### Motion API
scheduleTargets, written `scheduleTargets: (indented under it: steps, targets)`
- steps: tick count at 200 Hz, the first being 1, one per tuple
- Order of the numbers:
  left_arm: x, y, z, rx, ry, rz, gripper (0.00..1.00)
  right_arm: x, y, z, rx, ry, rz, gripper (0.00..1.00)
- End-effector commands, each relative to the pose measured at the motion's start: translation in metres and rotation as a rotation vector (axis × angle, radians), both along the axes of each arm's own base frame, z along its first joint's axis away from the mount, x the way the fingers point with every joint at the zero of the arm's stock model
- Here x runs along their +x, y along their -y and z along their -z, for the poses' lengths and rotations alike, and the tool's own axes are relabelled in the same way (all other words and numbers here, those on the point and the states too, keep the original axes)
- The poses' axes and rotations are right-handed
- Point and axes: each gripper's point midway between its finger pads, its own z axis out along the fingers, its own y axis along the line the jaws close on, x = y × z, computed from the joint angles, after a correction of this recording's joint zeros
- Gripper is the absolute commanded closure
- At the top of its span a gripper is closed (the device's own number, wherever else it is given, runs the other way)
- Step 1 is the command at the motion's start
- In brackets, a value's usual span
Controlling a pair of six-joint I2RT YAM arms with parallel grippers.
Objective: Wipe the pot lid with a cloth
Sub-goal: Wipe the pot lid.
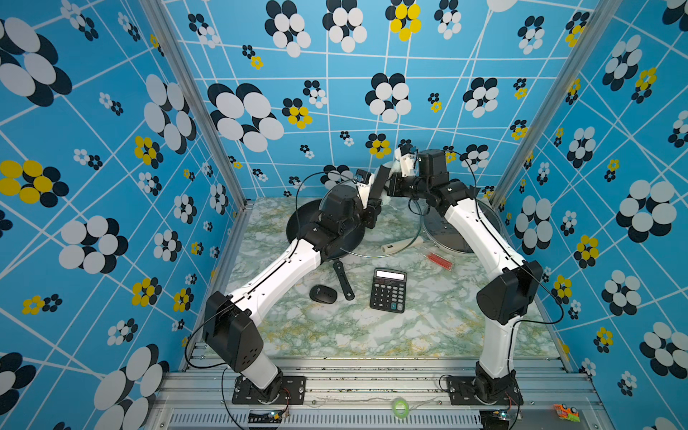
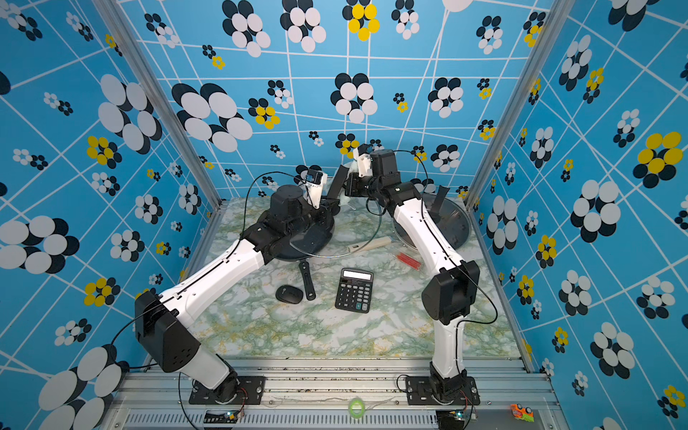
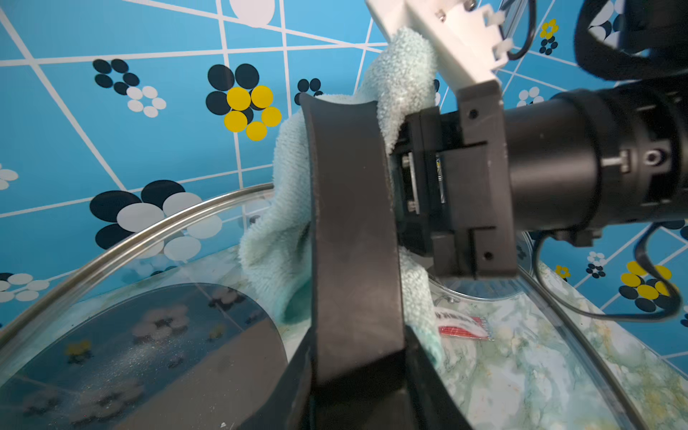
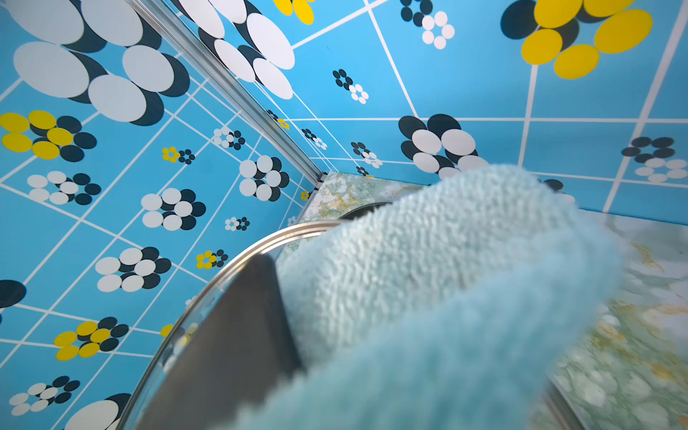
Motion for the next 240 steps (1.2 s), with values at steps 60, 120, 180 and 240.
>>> scheduleTargets:
  steps: [60,120,180,240]
  targets:
    - [-0.044,-0.01,-0.148,-0.207,0.395,0.069,1.0,0.001,0.065,0.079,-0.137,-0.169,0.143,1.0]
    - [-0.03,-0.014,-0.14,-0.17,0.398,0.015,1.0,-0.03,0.105,0.102,-0.188,-0.243,0.215,1.0]
    - [-0.019,-0.003,-0.128,-0.114,0.389,0.062,1.0,-0.058,0.152,0.096,-0.212,-0.246,0.33,1.0]
    - [-0.049,0.05,-0.076,0.004,0.359,0.42,1.0,-0.01,0.163,0.011,-0.074,-0.033,0.329,1.0]
